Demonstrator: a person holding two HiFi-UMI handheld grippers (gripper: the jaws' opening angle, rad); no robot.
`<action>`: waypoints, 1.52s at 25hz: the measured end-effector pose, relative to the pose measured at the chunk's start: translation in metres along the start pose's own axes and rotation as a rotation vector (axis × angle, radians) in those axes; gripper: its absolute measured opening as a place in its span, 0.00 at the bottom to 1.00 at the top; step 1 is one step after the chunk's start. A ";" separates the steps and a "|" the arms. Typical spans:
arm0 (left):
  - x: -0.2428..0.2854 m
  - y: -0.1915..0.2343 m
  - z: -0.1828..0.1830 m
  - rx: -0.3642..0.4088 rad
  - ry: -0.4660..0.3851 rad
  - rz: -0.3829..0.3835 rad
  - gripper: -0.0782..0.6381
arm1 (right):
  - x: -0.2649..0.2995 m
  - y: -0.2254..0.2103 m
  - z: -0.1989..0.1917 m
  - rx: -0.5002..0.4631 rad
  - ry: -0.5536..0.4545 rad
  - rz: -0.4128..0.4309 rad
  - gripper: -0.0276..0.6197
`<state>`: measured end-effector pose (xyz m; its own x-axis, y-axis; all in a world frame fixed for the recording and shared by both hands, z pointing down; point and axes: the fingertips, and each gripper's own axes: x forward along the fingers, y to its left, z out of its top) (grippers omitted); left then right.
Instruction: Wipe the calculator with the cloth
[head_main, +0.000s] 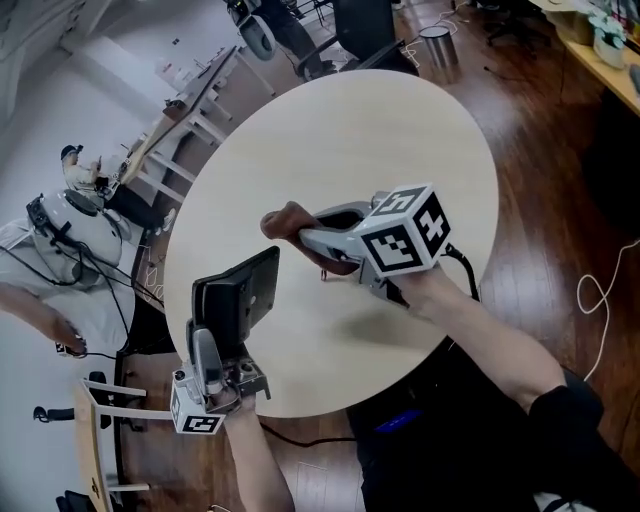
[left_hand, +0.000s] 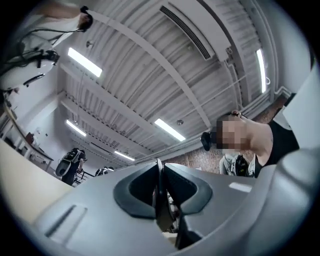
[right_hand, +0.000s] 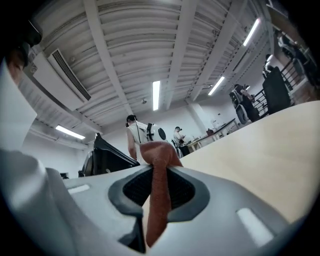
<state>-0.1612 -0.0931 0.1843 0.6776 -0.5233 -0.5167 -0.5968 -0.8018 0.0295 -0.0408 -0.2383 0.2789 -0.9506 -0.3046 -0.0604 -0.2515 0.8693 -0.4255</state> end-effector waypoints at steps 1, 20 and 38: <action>-0.003 0.005 0.003 -0.026 -0.018 0.010 0.18 | -0.004 0.006 0.010 -0.001 -0.042 0.003 0.15; -0.032 0.050 -0.008 -0.616 -0.474 0.211 0.18 | -0.015 0.000 0.017 0.055 -0.209 -0.111 0.15; -0.019 0.048 -0.019 -0.576 -0.533 0.277 0.19 | 0.013 0.033 0.038 -0.082 -0.243 -0.138 0.15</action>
<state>-0.1941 -0.1270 0.2117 0.1578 -0.6327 -0.7582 -0.3004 -0.7622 0.5735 -0.0542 -0.2283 0.2300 -0.8376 -0.4975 -0.2257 -0.3983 0.8389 -0.3709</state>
